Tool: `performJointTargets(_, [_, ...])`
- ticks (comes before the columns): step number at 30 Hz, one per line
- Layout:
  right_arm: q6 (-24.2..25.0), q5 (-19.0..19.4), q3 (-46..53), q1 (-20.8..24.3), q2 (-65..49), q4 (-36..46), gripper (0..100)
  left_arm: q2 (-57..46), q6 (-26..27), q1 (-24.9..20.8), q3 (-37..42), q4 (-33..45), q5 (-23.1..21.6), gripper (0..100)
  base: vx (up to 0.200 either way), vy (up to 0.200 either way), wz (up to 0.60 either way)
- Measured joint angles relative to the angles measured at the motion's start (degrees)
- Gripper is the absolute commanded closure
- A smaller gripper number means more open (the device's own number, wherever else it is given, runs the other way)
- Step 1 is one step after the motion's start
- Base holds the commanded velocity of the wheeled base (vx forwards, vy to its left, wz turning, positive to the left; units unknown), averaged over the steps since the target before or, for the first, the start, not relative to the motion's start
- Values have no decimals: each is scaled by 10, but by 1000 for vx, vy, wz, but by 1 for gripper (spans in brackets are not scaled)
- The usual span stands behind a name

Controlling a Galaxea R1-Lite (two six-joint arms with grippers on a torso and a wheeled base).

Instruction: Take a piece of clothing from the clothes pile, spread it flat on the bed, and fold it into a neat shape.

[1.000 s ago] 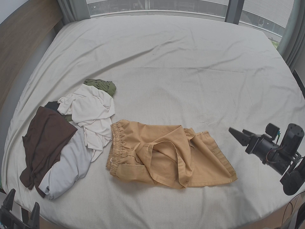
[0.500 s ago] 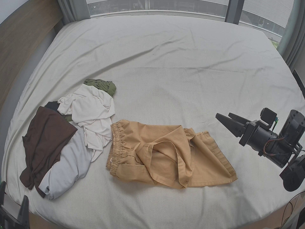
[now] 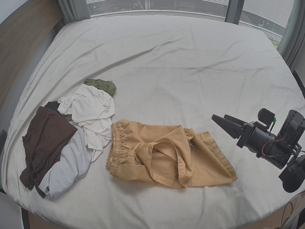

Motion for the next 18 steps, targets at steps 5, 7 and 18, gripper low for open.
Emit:
performJointTargets(5, [14, 2, -6, 5, 0, 9, 0, 142, -36, -44, -27, -107, -29, 0, 0, 0, 0])
performJointTargets(7, [19, 2, -7, 10, 0, 12, 0, 195, -61, -62, -32, -158, -46, 0, 0, 0, 0])
performJointTargets(18, [29, 2, -3, 31, 16, 10, 0, 393, -133, -94, 34, -305, -128, 0, 0, 0, 0])
